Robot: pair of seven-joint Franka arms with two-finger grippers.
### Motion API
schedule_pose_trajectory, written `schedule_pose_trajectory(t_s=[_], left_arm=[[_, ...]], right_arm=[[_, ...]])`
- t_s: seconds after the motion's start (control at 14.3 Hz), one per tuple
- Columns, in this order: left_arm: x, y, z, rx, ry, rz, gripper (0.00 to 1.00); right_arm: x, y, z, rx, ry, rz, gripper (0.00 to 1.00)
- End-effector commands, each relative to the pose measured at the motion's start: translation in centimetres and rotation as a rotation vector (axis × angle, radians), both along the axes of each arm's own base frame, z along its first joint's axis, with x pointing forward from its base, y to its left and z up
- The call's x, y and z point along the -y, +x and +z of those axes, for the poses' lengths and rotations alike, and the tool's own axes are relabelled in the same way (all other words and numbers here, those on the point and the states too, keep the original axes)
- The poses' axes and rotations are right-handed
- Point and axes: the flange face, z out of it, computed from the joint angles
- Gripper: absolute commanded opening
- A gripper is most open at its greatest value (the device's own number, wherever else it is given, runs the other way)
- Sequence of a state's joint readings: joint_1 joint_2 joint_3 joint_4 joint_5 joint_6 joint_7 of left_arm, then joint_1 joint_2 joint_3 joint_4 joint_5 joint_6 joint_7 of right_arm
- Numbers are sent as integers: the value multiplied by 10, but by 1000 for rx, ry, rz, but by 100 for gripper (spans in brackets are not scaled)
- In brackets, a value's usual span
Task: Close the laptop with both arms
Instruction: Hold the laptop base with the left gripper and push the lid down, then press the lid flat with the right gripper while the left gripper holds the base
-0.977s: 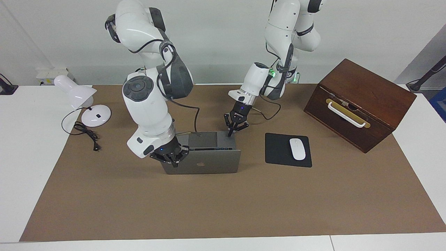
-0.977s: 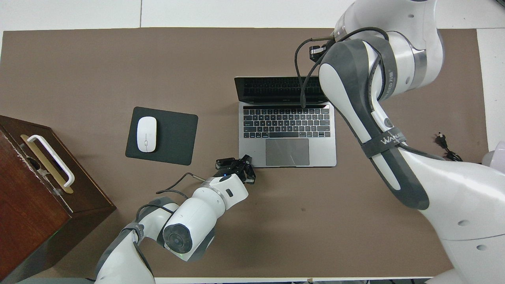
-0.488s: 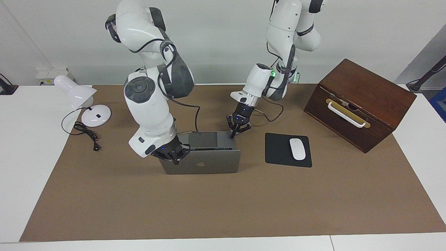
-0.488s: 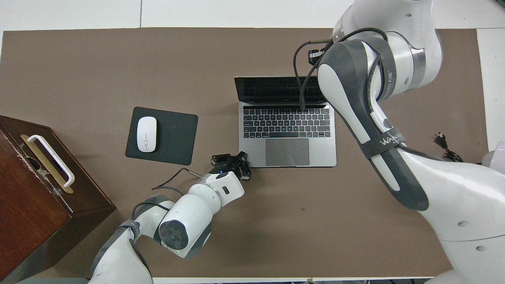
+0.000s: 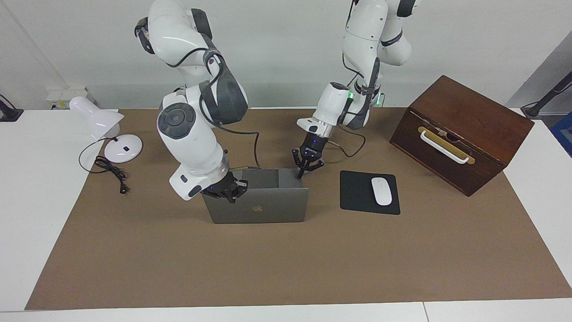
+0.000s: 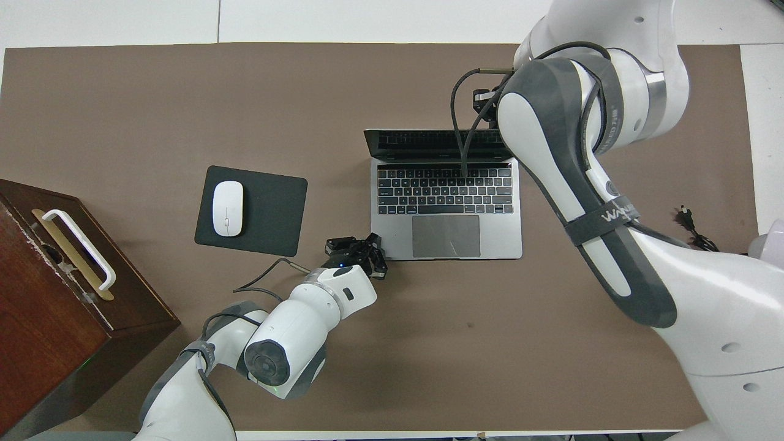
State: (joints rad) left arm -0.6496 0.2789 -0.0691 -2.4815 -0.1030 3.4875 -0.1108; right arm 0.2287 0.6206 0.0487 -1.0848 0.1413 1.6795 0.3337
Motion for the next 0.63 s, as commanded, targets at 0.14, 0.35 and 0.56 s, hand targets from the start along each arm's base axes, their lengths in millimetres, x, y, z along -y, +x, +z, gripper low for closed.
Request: schedule_pose_trajectory(t_s=[0.14, 0.35, 0.56], left_arm=[[-2, 2, -23, -11, 30, -13, 0], [0, 0, -23, -11, 31, -19, 0], [1, 0, -23, -11, 30, -20, 0]], right_arm=[[14, -26, -9, -119, 32, -41, 0], [14, -38, -26, -183, 41, -44, 0], [17, -51, -42, -231, 42, -51, 0]])
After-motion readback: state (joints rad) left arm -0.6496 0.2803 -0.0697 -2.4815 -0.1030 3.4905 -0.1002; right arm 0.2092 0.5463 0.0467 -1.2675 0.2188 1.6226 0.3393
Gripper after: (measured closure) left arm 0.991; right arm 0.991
